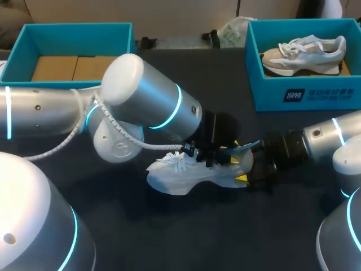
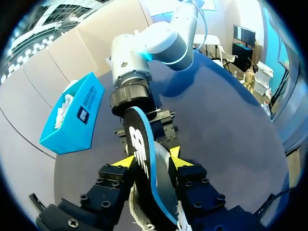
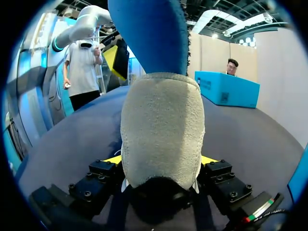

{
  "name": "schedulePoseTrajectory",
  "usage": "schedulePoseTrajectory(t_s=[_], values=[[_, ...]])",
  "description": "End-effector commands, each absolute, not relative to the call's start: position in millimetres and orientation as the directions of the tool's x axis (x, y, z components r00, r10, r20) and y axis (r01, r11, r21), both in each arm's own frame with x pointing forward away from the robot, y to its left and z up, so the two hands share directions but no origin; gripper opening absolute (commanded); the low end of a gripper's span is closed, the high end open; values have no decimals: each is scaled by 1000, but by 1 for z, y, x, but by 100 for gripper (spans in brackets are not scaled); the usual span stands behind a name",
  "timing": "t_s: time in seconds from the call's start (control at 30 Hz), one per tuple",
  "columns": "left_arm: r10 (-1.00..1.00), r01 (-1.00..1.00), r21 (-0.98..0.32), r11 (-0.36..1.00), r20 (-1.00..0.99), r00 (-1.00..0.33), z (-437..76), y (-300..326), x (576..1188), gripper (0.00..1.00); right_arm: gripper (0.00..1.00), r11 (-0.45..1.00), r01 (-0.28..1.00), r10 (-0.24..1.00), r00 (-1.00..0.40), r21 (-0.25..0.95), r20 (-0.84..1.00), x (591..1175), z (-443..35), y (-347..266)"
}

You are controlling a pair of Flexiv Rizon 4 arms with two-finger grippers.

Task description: Take the shoe out of the shoebox, open the shoe tongue, remove and reinsert the insole, then place the shoe into the shoebox

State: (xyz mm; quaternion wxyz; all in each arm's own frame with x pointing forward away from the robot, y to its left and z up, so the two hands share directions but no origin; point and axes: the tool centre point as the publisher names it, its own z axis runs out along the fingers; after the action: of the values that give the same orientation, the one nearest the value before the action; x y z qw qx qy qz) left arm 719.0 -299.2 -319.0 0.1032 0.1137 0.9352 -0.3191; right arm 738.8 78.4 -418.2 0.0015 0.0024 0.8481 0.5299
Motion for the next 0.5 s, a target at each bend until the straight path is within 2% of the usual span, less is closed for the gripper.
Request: schedulePoseTrajectory(t_s=[0.03,0.13,0.27,0.3,0.33,0.37,0.5], values=[[145,276,-549,789,-270,-952,-326,-311,720,40,0,442,4,6,-1000,897,1,738,-420,80],[145,274,-543,794,-268,-952,-330,-311,720,38,0,442,4,6,-1000,897,1,738,-420,80],[134,261,-541,799,-263,-955,-330,-308,720,24,0,442,4,6,-1000,897,1,738,-420,80],[133,260,-539,801,-264,-955,-331,-307,721,16,0,442,4,6,-1000,897,1,738,-420,80],[130,258,-539,802,-264,-956,-331,-307,721,4,0,442,4,6,-1000,897,1,738,-420,80],[129,257,-538,803,-263,-956,-331,-307,721,0,0,442,4,6,-1000,897,1,738,-420,80],[111,252,-540,803,-280,-954,-326,-303,723,0,0,442,4,6,-1000,897,1,738,-420,80]])
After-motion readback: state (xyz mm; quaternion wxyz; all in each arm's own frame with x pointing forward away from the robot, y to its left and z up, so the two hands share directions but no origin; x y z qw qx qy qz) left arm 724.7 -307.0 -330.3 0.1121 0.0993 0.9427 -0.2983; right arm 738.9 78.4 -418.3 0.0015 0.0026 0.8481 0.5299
